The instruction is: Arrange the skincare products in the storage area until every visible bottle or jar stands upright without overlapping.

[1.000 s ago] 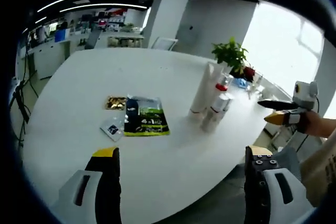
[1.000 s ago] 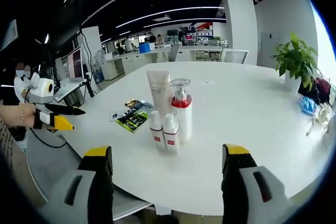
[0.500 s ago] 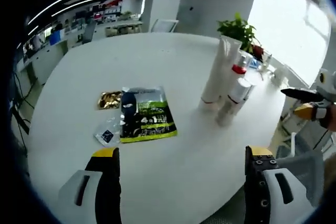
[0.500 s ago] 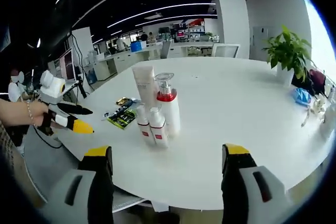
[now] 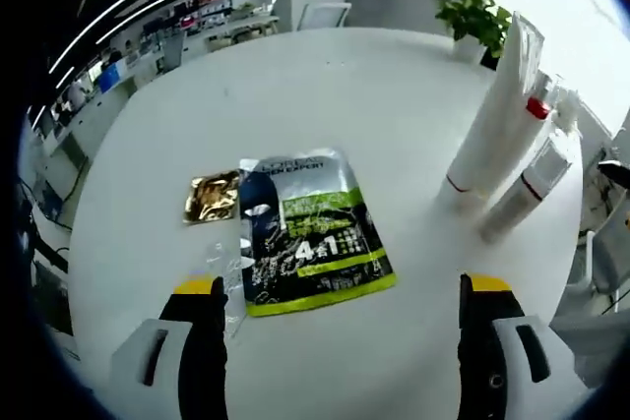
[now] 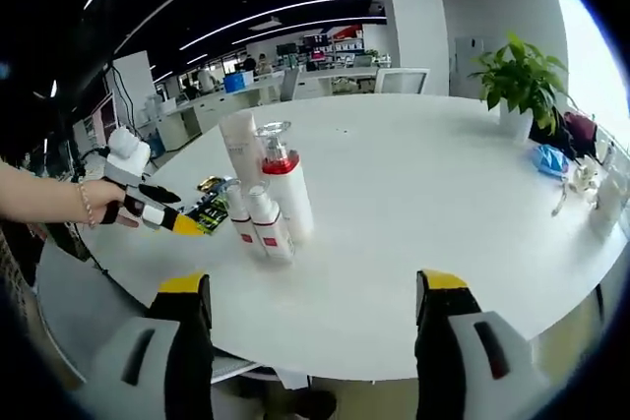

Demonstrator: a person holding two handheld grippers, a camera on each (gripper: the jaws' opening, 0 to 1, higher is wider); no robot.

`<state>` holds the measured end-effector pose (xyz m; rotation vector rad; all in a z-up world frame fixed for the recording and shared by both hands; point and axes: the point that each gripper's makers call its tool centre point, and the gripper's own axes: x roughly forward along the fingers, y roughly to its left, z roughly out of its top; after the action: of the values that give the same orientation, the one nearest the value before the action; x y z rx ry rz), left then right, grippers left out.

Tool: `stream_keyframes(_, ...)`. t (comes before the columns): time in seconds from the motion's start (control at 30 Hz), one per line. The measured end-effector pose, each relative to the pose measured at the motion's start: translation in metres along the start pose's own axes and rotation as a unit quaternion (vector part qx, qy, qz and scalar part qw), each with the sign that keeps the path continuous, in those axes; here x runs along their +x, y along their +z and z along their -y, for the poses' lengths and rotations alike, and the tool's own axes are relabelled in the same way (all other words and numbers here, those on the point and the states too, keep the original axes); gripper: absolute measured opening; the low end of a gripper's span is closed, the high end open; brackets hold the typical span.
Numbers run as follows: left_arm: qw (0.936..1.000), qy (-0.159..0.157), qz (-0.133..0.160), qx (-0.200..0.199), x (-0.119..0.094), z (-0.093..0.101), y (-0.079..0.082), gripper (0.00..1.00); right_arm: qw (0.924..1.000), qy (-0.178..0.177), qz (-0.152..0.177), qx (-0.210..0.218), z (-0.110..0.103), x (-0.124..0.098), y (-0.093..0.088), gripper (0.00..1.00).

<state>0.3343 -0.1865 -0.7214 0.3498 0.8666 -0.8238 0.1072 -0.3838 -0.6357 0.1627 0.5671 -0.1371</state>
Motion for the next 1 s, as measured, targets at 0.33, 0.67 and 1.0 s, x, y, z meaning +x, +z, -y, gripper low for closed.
stream_keyframes(0.33, 0.9994, 0.025, -0.024, 0.007, 0.033, -0.026, 0.023, 0.97, 0.9998, -0.002, -0.017, 0.011, -0.004, 0.006, -0.008, 0.86)
stream_keyframes(0.67, 0.9979, 0.026, -0.059, 0.007, 0.056, -0.028, 0.016, 0.96, 0.9996, -0.009, -0.024, 0.014, 0.005, 0.012, -0.007, 0.85)
stream_keyframes(1.0, 0.9986, 0.017, -0.050, 0.006, 0.053, -0.026, 0.020, 0.82, 0.9995, -0.004, -0.029, 0.014, 0.000, 0.017, -0.009, 0.84)
